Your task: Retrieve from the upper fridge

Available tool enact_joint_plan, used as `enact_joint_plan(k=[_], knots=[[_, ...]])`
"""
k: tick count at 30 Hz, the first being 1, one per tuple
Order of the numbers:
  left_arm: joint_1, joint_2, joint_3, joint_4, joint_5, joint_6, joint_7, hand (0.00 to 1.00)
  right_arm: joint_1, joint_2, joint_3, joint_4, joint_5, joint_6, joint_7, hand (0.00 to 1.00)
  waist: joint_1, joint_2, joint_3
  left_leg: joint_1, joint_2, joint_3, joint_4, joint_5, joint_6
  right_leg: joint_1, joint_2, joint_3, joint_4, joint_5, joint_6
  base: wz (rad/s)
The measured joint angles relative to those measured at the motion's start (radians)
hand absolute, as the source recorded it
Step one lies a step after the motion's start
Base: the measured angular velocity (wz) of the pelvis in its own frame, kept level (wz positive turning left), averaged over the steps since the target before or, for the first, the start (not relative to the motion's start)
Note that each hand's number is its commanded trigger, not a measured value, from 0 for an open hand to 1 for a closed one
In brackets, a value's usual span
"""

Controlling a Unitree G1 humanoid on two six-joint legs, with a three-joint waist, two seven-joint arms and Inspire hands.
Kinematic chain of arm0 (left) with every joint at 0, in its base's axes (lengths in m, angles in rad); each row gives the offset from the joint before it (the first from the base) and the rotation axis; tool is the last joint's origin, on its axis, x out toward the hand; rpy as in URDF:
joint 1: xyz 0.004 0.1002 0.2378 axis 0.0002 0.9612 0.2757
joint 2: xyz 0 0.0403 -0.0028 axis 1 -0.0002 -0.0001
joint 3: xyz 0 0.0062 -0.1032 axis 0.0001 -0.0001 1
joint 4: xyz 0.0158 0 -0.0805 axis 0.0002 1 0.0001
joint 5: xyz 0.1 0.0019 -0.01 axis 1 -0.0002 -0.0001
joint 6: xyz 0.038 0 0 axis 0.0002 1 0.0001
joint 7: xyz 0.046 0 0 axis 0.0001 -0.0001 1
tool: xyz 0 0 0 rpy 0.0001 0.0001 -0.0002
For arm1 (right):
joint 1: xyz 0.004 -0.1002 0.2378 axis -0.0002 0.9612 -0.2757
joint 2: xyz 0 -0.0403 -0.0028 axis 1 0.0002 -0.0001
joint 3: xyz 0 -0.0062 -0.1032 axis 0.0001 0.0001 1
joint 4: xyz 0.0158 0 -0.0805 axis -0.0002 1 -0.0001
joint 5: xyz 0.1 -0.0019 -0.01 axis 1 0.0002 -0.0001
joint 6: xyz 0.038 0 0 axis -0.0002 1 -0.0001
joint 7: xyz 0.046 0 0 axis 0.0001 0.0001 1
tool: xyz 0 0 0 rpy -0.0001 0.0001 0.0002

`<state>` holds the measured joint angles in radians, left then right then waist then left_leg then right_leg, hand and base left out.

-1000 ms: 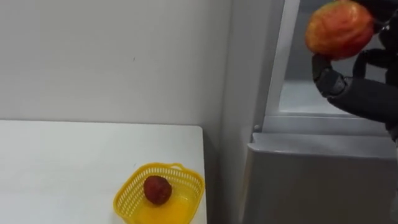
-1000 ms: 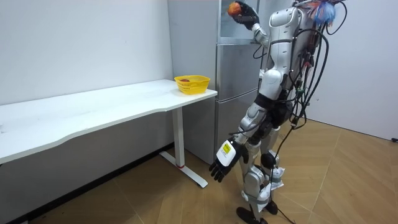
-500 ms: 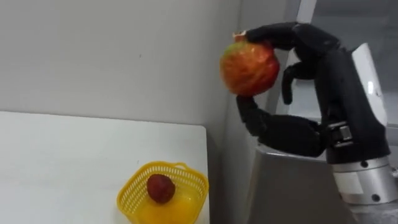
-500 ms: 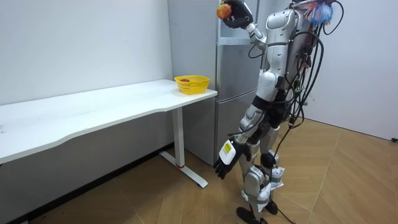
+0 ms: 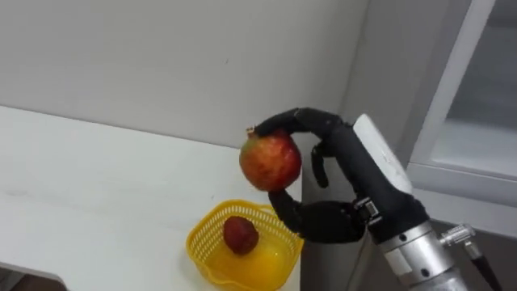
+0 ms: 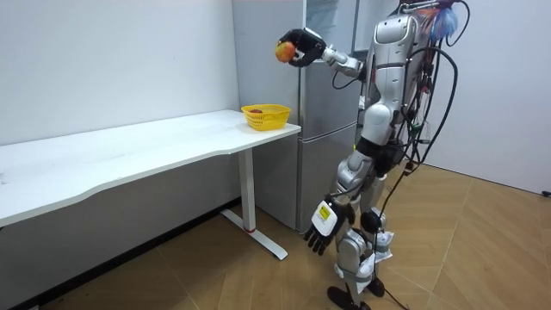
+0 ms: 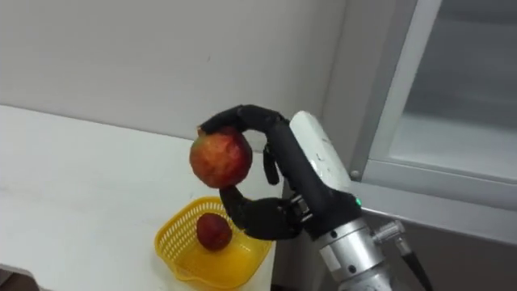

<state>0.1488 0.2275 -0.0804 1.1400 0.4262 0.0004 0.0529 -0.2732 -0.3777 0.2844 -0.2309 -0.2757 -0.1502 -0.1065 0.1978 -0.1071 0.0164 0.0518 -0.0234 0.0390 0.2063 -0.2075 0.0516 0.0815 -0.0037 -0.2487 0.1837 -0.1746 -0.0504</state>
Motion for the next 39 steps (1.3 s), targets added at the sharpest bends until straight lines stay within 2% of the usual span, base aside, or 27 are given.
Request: enact_joint_plan(k=[7, 14, 19, 24, 29, 34, 35, 36, 39], knots=[[-0.01, 0.022, 0.0, -0.008, 0.006, 0.002, -0.028, 0.0, -0.004, 0.004, 0.052, 0.178, -0.089, 0.0, 0.038, 1.0, 0.027, 0.004, 0.0008, -0.003, -0.001, -0.017, 0.0, 0.0, 0.0, 0.003, 0.0, -0.014, 0.002, 0.0, 0.0, 0.07], [-0.021, 0.021, -0.001, -0.009, 0.007, 0.017, -0.045, 0.0, -0.004, 0.016, 0.084, 0.263, -0.144, 0.037, 0.077, 1.0, 0.032, 0.007, 0.0023, -0.014, -0.005, -0.031, 0.006, 0.0, 0.0, 0.001, -0.004, -0.031, 0.0, -0.001, 0.002, 0.06], [-0.031, 0.022, -0.001, -0.014, 0.007, 0.017, -0.045, 0.0, -0.011, 0.021, 0.09, 0.301, -0.176, 0.04, 0.077, 1.0, 0.036, 0.004, 0.0003, -0.015, -0.008, -0.042, 0.007, 0.001, 0.001, 0.004, -0.008, -0.053, 0.001, -0.002, 0.003, 0.07], [-0.029, 0.021, 0.0, -0.029, 0.018, 0.02, -0.048, 0.0, -0.04, 0.021, 0.09, 0.393, -0.212, 0.052, 0.074, 1.0, 0.059, 0.0, -0.0027, -0.014, -0.008, -0.044, 0.009, 0.001, 0.001, 0.009, -0.008, -0.054, 0.001, -0.002, 0.003, 0.02], [-0.021, 0.022, -0.001, -0.02, 0.018, 0.045, -0.07, 0.0, -0.067, 0.023, 0.125, 0.491, -0.203, 0.066, 0.074, 1.0, 0.063, -0.006, -0.0057, -0.015, -0.01, -0.048, 0.014, 0.002, 0.002, 0.011, -0.009, -0.056, 0.001, -0.002, 0.004, 0.0], [-0.023, 0.022, -0.001, -0.021, 0.018, 0.045, -0.086, 0.0, -0.078, 0.023, 0.124, 0.514, -0.198, 0.067, 0.075, 1.0, 0.063, -0.01, -0.0034, -0.015, -0.01, -0.048, 0.017, 0.002, 0.002, 0.014, -0.01, -0.055, -0.001, -0.003, 0.004, 0.0], [-0.023, 0.022, 0.0, -0.021, 0.018, 0.045, -0.086, 0.0, -0.082, 0.023, 0.124, 0.521, -0.198, 0.066, 0.075, 0.67, 0.062, -0.012, -0.0021, -0.015, -0.011, -0.048, 0.018, 0.002, 0.002, 0.014, -0.01, -0.055, -0.002, -0.003, 0.004, 0.0], [-0.023, 0.022, 0.0, -0.021, 0.018, 0.044, -0.087, 0.0, -0.093, 0.023, 0.124, 0.536, -0.197, 0.065, 0.075, 0.0, 0.062, -0.015, -0.0004, -0.016, -0.011, -0.048, 0.019, 0.002, 0.002, 0.015, -0.01, -0.055, -0.005, -0.003, 0.004, 0.0], [-0.025, 0.022, 0.0, -0.021, 0.018, 0.043, -0.094, 0.0, -0.099, 0.023, 0.115, 0.539, -0.196, 0.065, 0.075, 0.0, 0.058, -0.019, -0.0002, -0.024, -0.015, -0.055, 0.025, 0.002, 0.002, 0.017, -0.009, -0.058, -0.015, -0.003, 0.004, 0.06]])
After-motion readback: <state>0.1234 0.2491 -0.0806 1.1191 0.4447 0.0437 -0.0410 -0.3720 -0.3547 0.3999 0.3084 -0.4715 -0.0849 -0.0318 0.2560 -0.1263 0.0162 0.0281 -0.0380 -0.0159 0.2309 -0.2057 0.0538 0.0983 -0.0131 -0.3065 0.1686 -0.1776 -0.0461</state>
